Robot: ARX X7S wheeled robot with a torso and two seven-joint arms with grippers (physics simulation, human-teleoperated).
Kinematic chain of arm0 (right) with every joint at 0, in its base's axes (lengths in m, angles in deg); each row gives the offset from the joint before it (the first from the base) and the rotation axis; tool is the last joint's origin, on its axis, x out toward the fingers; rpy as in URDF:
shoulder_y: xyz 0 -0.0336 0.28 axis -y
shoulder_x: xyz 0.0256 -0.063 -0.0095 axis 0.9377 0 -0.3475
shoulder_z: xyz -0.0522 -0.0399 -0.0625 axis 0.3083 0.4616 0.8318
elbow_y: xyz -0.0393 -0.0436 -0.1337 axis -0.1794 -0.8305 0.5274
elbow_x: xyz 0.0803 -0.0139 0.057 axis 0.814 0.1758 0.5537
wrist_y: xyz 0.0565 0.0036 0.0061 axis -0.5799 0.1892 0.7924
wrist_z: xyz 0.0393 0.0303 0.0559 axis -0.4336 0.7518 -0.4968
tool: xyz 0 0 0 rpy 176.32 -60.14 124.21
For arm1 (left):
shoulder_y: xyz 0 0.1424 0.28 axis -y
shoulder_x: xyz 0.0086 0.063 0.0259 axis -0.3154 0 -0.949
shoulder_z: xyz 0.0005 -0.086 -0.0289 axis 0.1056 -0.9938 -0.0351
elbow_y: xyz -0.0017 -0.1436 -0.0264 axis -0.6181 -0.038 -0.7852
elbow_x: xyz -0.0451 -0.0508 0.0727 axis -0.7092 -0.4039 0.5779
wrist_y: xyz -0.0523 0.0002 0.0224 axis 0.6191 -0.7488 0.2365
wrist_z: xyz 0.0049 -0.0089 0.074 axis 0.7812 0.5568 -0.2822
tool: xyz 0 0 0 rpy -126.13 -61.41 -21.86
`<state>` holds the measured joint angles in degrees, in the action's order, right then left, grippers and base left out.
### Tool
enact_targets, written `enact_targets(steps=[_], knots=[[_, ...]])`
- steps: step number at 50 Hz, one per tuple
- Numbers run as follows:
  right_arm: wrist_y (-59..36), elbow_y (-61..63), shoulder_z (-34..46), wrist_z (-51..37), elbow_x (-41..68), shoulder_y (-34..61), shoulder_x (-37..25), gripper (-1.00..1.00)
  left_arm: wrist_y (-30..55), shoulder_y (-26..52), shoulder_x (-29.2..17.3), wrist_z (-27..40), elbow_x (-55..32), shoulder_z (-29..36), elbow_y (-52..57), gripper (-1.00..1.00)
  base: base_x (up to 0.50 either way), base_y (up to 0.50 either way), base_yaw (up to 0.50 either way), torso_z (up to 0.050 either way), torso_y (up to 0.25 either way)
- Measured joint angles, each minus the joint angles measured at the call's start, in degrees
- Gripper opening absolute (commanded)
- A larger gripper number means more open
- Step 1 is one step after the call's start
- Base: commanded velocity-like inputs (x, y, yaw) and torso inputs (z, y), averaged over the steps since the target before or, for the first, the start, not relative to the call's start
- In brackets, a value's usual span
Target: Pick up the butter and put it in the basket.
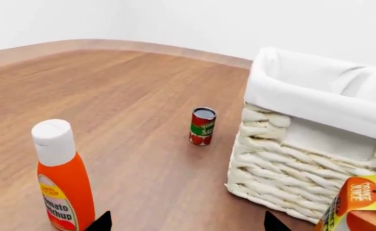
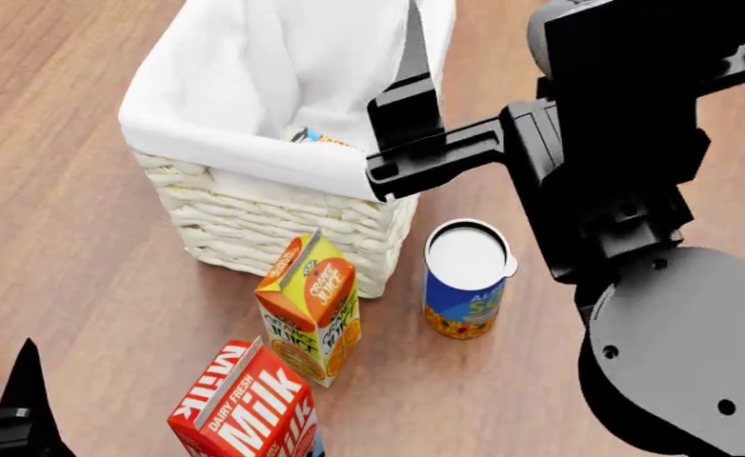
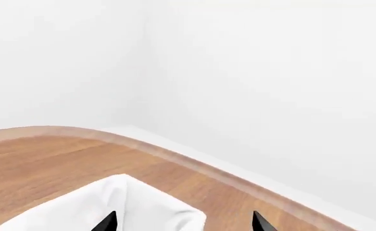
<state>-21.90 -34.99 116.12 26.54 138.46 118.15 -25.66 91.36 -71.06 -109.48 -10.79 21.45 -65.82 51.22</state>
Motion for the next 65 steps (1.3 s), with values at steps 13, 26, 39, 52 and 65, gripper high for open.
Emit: enact_targets(steps=[13, 26, 39, 52, 65], knots=[[0.0, 13.5, 2.3, -10.7, -9.4, -3.7, -7.0, 1.00, -1.1, -1.4, -1.0, -0.8, -1.1, -1.2, 1.5, 1.00, 0.00, 0.00, 0.00, 0.000, 0.000], [0.4, 24.7, 3.9, -19.7, -18.3, -7.6, -12.1, 1.00, -5.6, -4.7, -2.2, -3.2, 0.4, -1.6, 5.6, 1.00, 0.00, 0.00, 0.00, 0.000, 0.000], [-5.3, 34.8, 6.6, -29.1, -27.0, -11.0, -13.8, 1.00, -8.8, -8.5, -4.6, -3.5, -2.8, -6.4, 11.6, 1.00, 0.00, 0.00, 0.00, 0.000, 0.000], [-7.8, 40.4, 20.3, -40.6, -38.0, -9.2, -13.4, 1.00, -12.0, -11.9, -6.5, -4.1, -7.8, -12.2, 15.0, 1.00, 0.00, 0.00, 0.00, 0.000, 0.000], [-12.7, 42.0, 25.1, -46.3, -49.2, -15.2, -15.3, 1.00, -15.6, -14.7, -8.2, -5.3, -14.0, -18.2, 16.3, 1.00, 0.00, 0.00, 0.00, 0.000, 0.000]])
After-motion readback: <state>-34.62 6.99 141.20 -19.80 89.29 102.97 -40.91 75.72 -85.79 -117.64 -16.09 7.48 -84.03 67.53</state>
